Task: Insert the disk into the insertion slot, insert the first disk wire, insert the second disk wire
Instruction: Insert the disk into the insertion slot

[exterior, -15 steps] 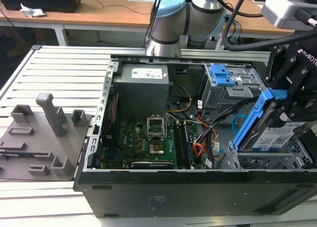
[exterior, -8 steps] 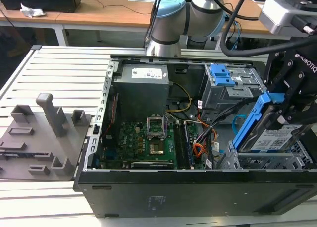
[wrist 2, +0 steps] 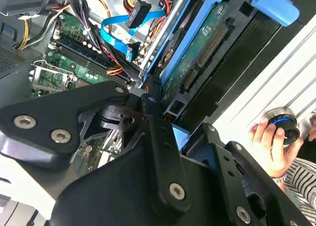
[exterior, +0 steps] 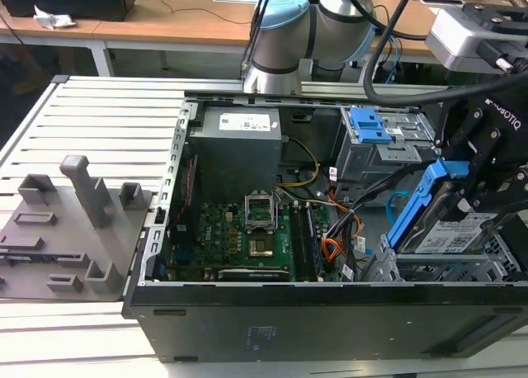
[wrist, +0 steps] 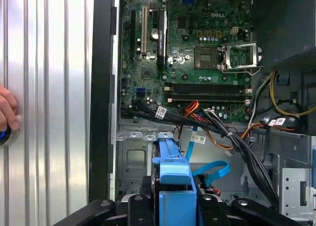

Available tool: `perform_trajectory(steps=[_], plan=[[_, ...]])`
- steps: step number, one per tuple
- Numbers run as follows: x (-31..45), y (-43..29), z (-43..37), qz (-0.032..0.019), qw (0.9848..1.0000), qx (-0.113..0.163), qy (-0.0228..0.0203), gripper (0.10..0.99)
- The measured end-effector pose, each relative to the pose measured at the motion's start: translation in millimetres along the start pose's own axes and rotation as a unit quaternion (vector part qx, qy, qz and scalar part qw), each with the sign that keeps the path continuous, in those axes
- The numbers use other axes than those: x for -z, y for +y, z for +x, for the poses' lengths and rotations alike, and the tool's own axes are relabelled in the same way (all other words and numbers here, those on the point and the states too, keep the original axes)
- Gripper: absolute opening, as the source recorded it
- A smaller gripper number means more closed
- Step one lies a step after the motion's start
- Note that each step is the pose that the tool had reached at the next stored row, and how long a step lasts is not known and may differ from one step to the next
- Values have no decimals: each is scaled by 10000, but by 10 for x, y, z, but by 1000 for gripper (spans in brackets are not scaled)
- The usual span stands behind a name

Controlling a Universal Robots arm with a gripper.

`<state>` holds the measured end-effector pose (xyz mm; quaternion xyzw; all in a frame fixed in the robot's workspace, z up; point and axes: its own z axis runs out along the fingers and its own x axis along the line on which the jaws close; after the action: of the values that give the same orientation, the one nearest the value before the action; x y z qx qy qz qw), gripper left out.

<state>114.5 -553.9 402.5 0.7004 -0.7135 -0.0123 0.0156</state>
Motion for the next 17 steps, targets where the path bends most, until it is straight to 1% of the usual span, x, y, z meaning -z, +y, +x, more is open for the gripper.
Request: perform_trajectory(steps=[2,3,7,8,9,12,17], plan=[[-1,0,0,0,10000,0,0,373],[-2,0,0,0,10000,0,0,439],[-3,0,0,0,10000,0,0,439],[-4,0,0,0,10000,0,0,424],[-6,0,0,0,10000,0,0,294],[-7,0,0,0,10000,0,0,106],[-11,-1,0,0,10000,0,0,106]])
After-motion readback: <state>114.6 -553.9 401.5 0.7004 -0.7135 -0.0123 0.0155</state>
